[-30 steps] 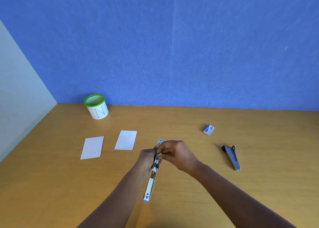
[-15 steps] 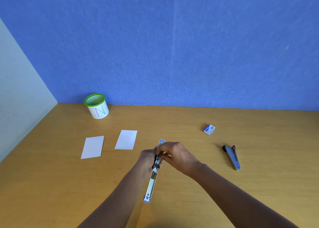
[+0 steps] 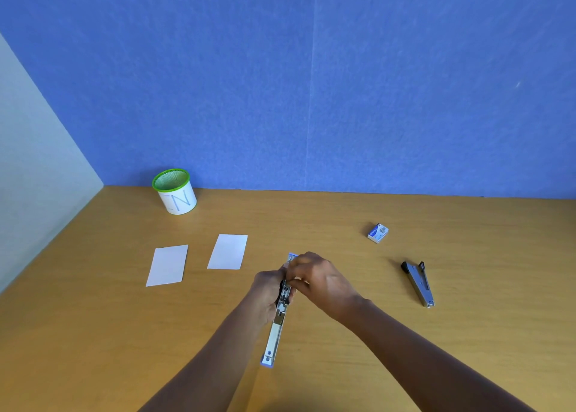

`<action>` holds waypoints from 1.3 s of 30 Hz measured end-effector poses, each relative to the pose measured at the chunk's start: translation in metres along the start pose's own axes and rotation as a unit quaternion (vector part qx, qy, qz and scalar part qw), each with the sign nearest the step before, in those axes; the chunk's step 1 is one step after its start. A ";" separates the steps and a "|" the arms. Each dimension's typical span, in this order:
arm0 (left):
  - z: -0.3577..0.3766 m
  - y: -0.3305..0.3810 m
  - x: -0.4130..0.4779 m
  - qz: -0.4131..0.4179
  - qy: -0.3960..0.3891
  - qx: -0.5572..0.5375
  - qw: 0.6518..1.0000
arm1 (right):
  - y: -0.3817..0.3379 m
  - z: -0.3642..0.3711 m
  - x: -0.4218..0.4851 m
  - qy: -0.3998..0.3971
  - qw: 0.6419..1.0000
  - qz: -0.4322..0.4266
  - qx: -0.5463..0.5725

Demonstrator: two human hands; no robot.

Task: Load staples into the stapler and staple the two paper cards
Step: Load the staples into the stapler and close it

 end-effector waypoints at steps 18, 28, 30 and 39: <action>0.002 -0.004 0.005 -0.012 -0.002 -0.019 1.000 | 0.000 -0.003 -0.007 0.025 0.998 0.055 -0.009; 0.006 -0.008 0.007 -0.027 -0.008 -0.029 0.999 | 0.003 -0.002 -0.008 0.037 0.997 0.060 0.010; 0.006 -0.008 0.007 -0.030 -0.010 -0.034 0.999 | 0.003 -0.002 -0.009 0.043 0.997 0.059 0.010; 0.007 -0.011 0.009 -0.030 -0.018 -0.025 0.999 | 0.006 -0.001 -0.011 0.050 0.997 0.051 0.024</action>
Point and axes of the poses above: each hand's wrist, its own x-axis towards the middle knuckle, its own z-axis out of the palm, y = z × x, the point moved 7 cm from there along x, towards the middle knuckle, and after that the axes turned 15 degrees about y, right-handed, at the moved point
